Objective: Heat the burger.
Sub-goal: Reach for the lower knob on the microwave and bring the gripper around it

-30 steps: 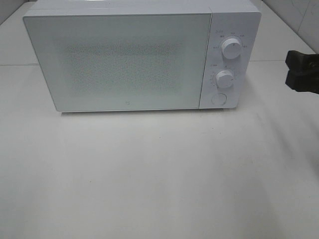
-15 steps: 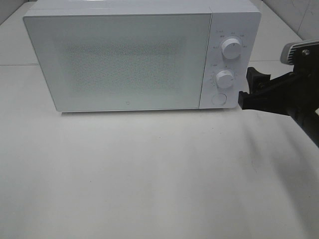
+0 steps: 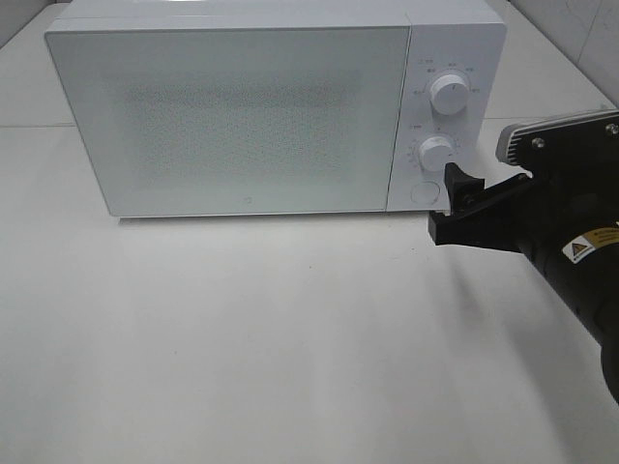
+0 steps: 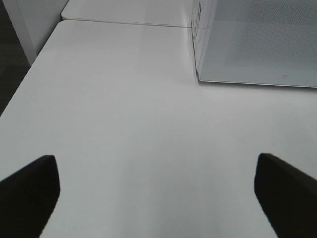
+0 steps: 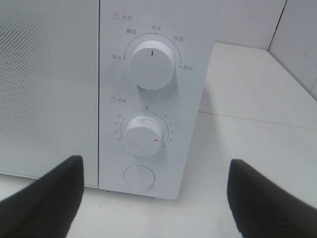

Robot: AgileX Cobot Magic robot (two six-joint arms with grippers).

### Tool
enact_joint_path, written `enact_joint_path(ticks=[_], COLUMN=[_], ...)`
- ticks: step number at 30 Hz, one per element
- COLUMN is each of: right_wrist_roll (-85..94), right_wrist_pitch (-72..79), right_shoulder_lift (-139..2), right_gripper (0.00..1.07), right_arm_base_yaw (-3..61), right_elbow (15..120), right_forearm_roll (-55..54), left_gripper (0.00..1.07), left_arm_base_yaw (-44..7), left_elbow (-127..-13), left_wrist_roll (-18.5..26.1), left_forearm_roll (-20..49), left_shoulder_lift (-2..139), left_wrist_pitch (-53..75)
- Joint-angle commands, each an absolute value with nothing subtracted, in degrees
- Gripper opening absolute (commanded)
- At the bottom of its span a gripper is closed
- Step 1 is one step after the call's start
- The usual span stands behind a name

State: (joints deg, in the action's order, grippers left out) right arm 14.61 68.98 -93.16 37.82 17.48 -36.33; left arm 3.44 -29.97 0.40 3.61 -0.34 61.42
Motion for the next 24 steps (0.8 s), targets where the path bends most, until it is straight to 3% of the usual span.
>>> enact_joint_path(ticks=[1, 24], right_wrist_roll=[12.2, 9.2], right_wrist_pitch=[71.7, 74.4], right_shoulder_lift=[-93.8, -102.7], right_gripper=[0.76, 0.76], right_arm_base_yaw=[37.9, 37.4], right_elbow=[17.9, 23.9], right_forearm_roll=[-36.0, -36.0], left_gripper=[1.00, 1.00], left_arm_base_yaw=[3.7, 3.7], left_elbow=[-29.9, -29.9], left_wrist_roll=[0.5, 0.5], left_forearm_roll=[3.8, 3.8], left_shoulder_lift=[-1.1, -1.1], left_wrist_pitch=[61.0, 61.0])
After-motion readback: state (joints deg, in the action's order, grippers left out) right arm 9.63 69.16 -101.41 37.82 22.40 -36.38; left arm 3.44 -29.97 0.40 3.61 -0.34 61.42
